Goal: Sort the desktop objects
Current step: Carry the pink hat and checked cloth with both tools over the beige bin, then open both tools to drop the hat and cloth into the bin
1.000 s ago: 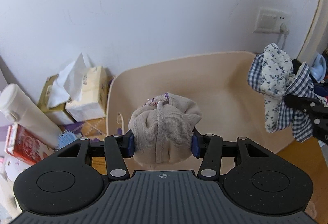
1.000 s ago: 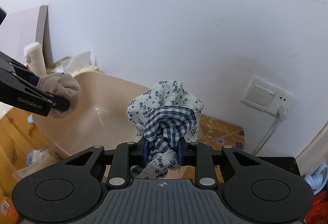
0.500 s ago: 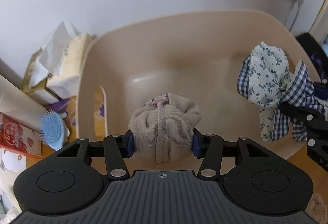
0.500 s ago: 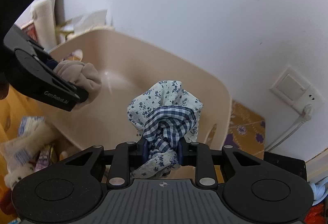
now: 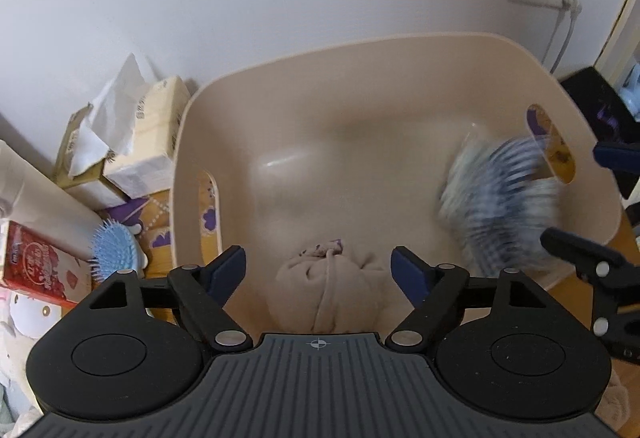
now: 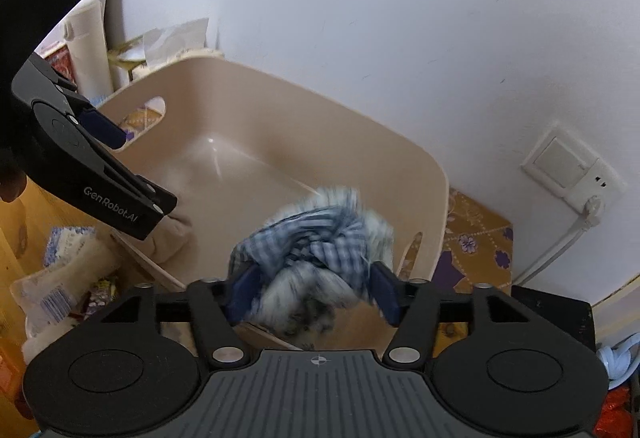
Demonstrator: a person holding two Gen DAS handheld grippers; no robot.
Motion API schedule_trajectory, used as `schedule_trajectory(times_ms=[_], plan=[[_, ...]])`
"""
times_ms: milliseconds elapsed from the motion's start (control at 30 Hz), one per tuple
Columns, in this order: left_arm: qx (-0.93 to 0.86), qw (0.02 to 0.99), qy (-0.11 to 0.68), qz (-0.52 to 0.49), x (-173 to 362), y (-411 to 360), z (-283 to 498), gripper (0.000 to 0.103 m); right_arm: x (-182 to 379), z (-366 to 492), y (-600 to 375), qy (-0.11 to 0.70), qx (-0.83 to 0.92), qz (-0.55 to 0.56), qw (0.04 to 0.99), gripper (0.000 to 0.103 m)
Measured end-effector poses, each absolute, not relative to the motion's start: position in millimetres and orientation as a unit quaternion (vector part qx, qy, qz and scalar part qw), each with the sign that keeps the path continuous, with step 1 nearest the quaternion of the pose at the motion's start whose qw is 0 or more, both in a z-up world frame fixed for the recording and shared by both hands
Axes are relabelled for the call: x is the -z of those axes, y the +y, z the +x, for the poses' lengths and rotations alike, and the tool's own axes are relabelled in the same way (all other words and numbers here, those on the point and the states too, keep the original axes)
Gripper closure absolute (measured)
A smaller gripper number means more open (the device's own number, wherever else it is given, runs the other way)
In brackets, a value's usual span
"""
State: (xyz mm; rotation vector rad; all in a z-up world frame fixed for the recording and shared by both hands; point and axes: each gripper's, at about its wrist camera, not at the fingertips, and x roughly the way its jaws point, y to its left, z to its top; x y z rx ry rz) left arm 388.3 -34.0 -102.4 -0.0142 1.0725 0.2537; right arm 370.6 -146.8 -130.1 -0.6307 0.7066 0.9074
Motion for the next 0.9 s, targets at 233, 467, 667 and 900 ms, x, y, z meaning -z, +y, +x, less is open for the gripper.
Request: schedule_trajectory(times_ms=[233, 467, 667, 900], plan=[[-0.115, 0.867, 0.485, -0.006, 75.8, -35.9, 368.1, 0.019, 102.5, 358.3, -168.9, 0.311, -0.404, -0.263, 0.819, 0.007], [-0.106, 0.878, 0.467, -0.013, 50.5, -41.6, 340.4, 0.018, 82.4, 336.7, -191.7, 0.294, -0.391, -0.253, 0.835, 0.000], [-0.096, 0.884, 0.458, -0.017, 35.9, -47.3, 316.2, 0.017, 75.8, 321.9, -208.9, 0.298, -0.380, -0.257, 0.837, 0.000], [-0.083, 0.879, 0.468, -0.034, 34.9, -49.5, 281.5, 0.017, 70.8, 297.9, -227.7, 0.309, -0.379, -0.280, 0.826, 0.000]])
